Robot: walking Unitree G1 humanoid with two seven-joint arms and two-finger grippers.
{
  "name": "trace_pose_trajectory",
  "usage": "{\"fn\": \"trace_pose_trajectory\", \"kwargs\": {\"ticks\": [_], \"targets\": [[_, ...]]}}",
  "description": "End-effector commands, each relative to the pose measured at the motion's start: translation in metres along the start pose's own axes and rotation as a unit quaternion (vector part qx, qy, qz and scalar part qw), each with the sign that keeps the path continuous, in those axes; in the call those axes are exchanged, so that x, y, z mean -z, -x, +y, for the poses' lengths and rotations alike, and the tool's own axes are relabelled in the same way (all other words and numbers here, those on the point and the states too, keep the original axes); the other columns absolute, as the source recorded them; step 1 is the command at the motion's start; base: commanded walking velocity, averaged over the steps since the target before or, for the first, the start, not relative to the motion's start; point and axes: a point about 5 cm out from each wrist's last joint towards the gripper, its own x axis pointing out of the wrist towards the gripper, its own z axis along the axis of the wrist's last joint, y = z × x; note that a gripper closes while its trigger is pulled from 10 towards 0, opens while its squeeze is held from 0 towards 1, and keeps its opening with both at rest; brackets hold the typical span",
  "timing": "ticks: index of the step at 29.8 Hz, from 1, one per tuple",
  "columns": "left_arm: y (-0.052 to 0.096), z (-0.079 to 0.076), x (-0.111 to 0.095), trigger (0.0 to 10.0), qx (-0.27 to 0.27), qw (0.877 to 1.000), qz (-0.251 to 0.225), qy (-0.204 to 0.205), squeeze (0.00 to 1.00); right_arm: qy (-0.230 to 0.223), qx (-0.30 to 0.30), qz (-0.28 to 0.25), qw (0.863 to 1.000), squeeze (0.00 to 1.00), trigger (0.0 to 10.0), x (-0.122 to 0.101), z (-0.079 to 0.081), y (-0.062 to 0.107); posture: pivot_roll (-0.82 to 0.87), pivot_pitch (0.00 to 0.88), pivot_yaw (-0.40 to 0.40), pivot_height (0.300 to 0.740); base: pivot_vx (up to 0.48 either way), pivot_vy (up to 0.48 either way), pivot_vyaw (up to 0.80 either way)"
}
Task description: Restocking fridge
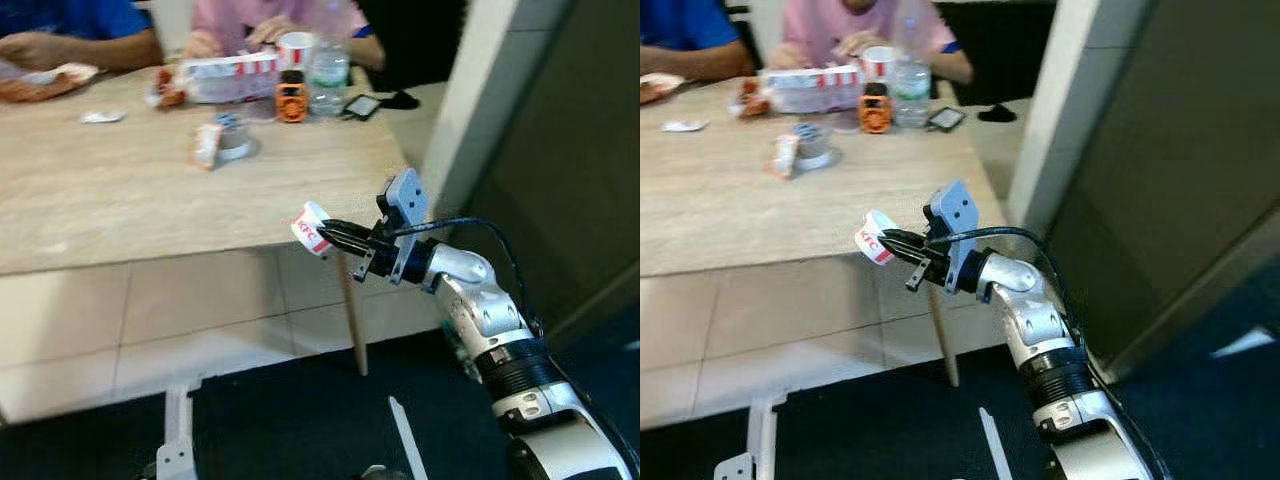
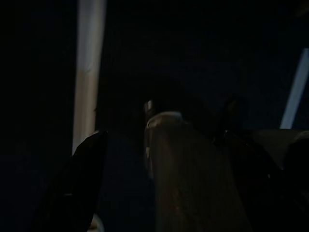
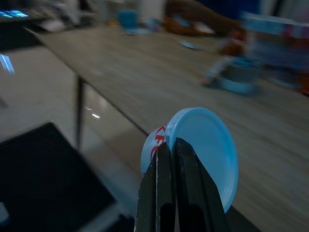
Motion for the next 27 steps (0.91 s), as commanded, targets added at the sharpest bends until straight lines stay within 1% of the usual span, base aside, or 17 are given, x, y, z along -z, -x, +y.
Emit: {"fn": "trace_pose_trajectory", "kwargs": {"ticks": [1,4,6,7,11,14,18,24,27], "targets": [[0.002,0.005,0.007,10.0,-0.015,1.000,0.005,-0.009,0.00,0.015,0.017,0.013,1.000,0.00,10.0,0.001,-0.006,0.001,-0.05,0.039,-0.037,0.740,0.000,0.000,-0.71],[0.002,0.006,0.002,10.0,-0.023,1.000,-0.006,-0.013,0.00,0.029,0.034,0.025,0.999,0.00,10.0,0.001,-0.014,0.003,-0.05,0.013,-0.037,0.740,0.000,0.000,-0.71],[0.001,0.006,0.002,10.0,-0.022,1.000,-0.006,-0.011,0.00,0.031,0.036,0.025,0.999,0.00,10.0,0.000,-0.015,0.003,-0.05,0.013,-0.037,0.740,0.000,0.000,-0.72],[0.001,0.009,-0.003,10.0,-0.025,1.000,-0.013,0.003,0.00,0.036,0.039,0.025,0.998,0.00,10.0,-0.002,-0.017,0.002,-0.04,0.000,-0.024,0.740,0.000,0.000,-0.71],[0.001,0.013,-0.009,10.0,-0.025,0.999,-0.022,0.018,0.00,0.040,0.041,0.023,0.998,0.00,10.0,-0.003,-0.017,0.000,-0.03,0.000,-0.015,0.740,0.000,0.000,-0.72],[0.001,0.014,-0.011,10.0,-0.018,0.999,-0.024,0.015,0.00,0.041,0.040,0.021,0.998,0.00,10.0,-0.001,-0.015,-0.003,-0.03,0.000,-0.011,0.740,0.000,0.000,-0.71],[0.001,0.015,-0.013,10.0,-0.013,0.999,-0.026,0.026,0.00,0.044,0.033,0.023,0.998,0.00,10.0,0.003,-0.012,-0.007,-0.02,0.000,-0.005,0.740,0.000,0.000,-0.71],[0.000,0.012,-0.014,10.0,-0.003,0.999,-0.024,0.027,0.00,0.045,0.023,0.023,0.998,0.00,10.0,0.007,-0.007,-0.011,-0.01,0.000,-0.004,0.740,0.000,0.000,-0.71],[0.000,0.009,-0.013,10.0,0.003,0.999,-0.019,0.026,0.00,0.050,0.011,0.027,0.998,0.00,10.0,0.010,-0.003,-0.014,-0.01,0.000,-0.005,0.740,0.000,0.000,-0.71]]}}
